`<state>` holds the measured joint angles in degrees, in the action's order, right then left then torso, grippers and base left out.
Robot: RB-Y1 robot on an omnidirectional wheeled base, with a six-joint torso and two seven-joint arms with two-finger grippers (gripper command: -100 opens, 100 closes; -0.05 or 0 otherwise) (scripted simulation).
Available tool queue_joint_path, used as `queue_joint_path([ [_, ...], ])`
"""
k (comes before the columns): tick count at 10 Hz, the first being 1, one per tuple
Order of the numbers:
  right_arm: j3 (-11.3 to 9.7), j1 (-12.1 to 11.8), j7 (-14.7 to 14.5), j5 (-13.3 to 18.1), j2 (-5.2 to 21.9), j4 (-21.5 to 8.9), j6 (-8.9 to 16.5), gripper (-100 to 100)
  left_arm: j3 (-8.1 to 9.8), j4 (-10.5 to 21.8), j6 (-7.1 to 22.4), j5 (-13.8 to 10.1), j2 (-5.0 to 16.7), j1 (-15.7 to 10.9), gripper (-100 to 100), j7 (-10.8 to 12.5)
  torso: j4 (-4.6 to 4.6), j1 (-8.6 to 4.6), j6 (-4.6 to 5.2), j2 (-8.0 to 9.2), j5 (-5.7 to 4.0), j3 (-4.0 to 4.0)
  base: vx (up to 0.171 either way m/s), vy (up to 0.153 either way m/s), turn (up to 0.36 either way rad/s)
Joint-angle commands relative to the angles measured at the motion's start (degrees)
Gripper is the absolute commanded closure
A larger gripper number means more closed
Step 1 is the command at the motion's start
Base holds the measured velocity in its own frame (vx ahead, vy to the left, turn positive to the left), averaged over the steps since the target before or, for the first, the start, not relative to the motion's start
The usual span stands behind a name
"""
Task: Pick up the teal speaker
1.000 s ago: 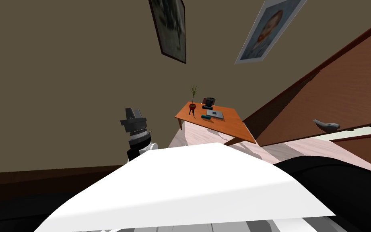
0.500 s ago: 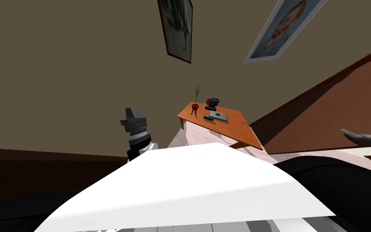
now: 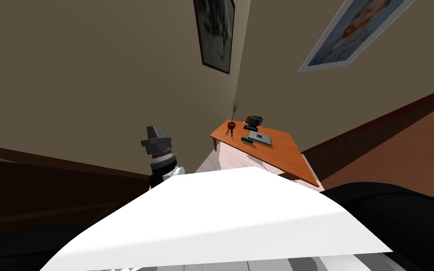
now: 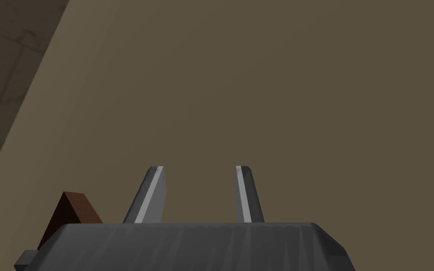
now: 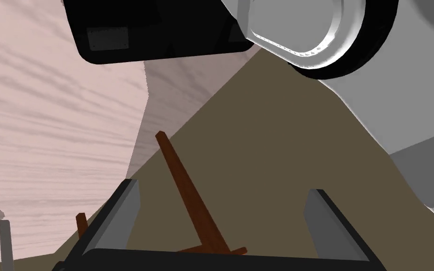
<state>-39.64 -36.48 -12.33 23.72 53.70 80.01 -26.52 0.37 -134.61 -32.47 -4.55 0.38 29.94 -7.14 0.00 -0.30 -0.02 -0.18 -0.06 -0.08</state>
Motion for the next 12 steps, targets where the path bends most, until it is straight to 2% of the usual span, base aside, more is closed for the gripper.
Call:
queue_joint_path([
  [1, -0.85, 0.40, 0.39, 0.26, 1.65, -1.99, 0.08, -100, 0.00, 0.00, 0.00, 0.00, 0.00, 0.00, 0, 0.00, 0.00, 0.00, 0.00, 0.00, 0.00, 0.00, 0.025, -0.042, 0.161],
  [2, -2.60, 1.29, 0.66, 0.97, 3.85, -3.52, 0.03, -100, 0.01, 0.00, 0.00, 0.00, 0.00, 0.01, 0, 0.00, -0.01, -0.02, 0.07, -0.01, 0.00, -0.01, 0.040, -0.060, 0.268],
  [3, -2.60, 1.29, 0.66, 0.97, 3.85, -5.33, 0.03, -100, 0.00, 0.00, 0.00, 0.00, 0.00, 0.01, 0, 0.00, -0.02, -0.11, 0.00, -0.08, -0.02, -0.05, 0.032, -0.069, 0.141],
  [4, -4.26, 2.30, 0.99, 1.61, 5.94, -7.59, -0.05, -100, 0.01, 0.00, 0.00, 0.00, 0.00, 0.02, 0, 0.00, -0.02, -0.12, 0.07, -0.07, -0.04, -0.05, 0.039, -0.067, 0.303],
  [5, -4.26, 2.30, 0.99, 1.61, 5.94, -8.60, -0.05, -100, 0.01, 0.00, 0.00, 0.00, 0.00, 0.01, 0, 0.00, -0.02, -0.15, -0.01, -0.11, -0.03, -0.06, 0.035, -0.068, 0.161],
  [6, -5.83, 3.42, 1.36, 2.20, 7.91, -10.89, -0.17, -100, 0.01, 0.00, 0.00, 0.00, 0.00, 0.02, 0, 0.00, -0.02, -0.12, 0.08, -0.10, -0.04, -0.06, 0.043, -0.083, 0.295],
  [7, -5.83, 3.42, 1.36, 2.20, 7.91, -11.52, -0.17, -100, 0.01, 0.00, 0.00, 0.00, 0.01, 0.01, 0, 0.00, -0.03, -0.18, 0.00, -0.14, -0.03, -0.08, 0.055, -0.082, 0.143],
  [8, -7.31, 4.64, 1.78, 2.72, 9.75, -13.35, -0.32, -100, 0.02, 0.00, 0.00, 0.00, 0.01, 0.02, 0, 0.00, -0.04, -0.16, 0.08, -0.17, -0.06, -0.10, 0.076, -0.066, 0.260],
  [9, -7.31, 4.64, 1.78, 2.72, 9.75, -14.83, -0.32, -100, 0.01, 0.00, 0.00, 0.00, 0.01, 0.01, 0, 0.00, -0.05, -0.13, 0.01, -0.25, -0.03, -0.14, 0.061, -0.061, 0.171],
  [10, -8.68, 5.95, 2.22, 3.17, 11.46, -16.41, -0.52, -100, 0.01, 0.00, 0.00, 0.00, 0.00, 0.02, 0, 0.00, -0.05, -0.08, 0.07, -0.24, -0.04, -0.14, 0.076, -0.079, 0.303],
  [11, -8.68, 5.95, 2.22, 3.17, 11.46, -17.73, -0.52, -100, 0.01, 0.00, 0.00, 0.00, 0.01, 0.01, 0, 0.00, -0.06, -0.15, 0.00, -0.30, -0.03, -0.17, 0.062, -0.076, 0.150],
  [12, -9.95, 7.33, 2.69, 3.56, 13.02, -19.84, -0.75, -100, 0.02, 0.00, 0.00, 0.00, 0.01, 0.02, 0, 0.00, -0.06, -0.11, 0.09, -0.25, -0.04, -0.15, 0.091, -0.079, 0.258],
])
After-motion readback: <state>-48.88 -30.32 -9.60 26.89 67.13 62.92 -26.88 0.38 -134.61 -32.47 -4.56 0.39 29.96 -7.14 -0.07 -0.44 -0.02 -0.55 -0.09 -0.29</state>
